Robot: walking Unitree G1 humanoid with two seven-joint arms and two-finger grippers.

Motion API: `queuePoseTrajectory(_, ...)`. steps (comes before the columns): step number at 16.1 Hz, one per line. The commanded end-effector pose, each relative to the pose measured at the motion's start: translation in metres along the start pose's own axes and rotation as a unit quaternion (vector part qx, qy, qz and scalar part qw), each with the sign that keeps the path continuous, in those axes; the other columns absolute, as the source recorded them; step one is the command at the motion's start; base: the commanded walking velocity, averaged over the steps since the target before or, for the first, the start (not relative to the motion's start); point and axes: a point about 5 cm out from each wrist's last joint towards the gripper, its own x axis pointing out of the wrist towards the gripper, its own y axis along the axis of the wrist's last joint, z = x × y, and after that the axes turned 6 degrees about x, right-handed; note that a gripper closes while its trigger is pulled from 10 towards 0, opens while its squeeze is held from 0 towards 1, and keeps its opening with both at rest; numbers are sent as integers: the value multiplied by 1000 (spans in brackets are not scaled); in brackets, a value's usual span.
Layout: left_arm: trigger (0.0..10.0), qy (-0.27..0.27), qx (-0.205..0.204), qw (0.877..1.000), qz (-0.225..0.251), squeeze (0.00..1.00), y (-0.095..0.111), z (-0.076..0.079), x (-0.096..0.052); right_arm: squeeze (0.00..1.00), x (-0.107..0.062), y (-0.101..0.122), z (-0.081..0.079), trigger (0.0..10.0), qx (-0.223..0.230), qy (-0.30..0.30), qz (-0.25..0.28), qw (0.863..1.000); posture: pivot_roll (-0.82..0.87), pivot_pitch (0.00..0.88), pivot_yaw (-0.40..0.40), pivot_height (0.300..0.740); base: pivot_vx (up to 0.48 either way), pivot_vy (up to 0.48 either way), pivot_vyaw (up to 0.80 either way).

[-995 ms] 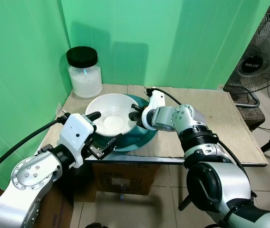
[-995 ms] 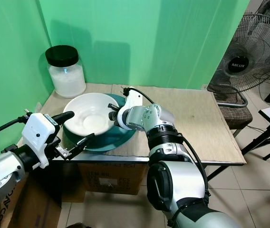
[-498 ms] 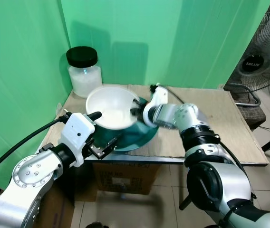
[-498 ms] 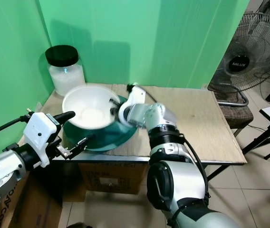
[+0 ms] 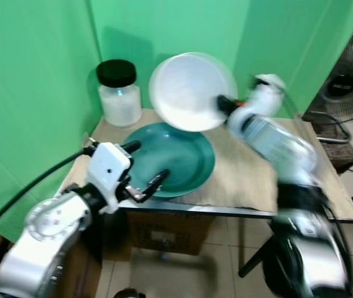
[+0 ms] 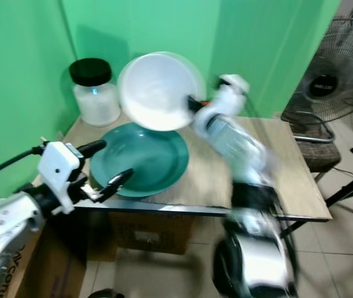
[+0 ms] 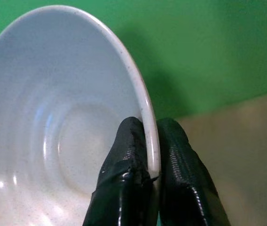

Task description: Setting the table

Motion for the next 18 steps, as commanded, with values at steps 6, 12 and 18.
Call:
queuePoseTrajectory(6,10000,179,-60,982,26,0,2,-2,28,0,-82,-3,2,10000,-239,-11,117,964,-67,0,32,740,0,0,-533)
queuePoseTrajectory(12,10000,225,-35,974,18,0,-1,-13,22,0,-93,-10,13,10000,-243,-52,128,960,-80,11,15,740,0,-43,-800)
queuePoseTrajectory(18,10000,243,-34,969,9,0,-5,-14,18,0,-92,-21,12,10000,-238,-51,115,963,-70,34,5,740,0,-281,-487)
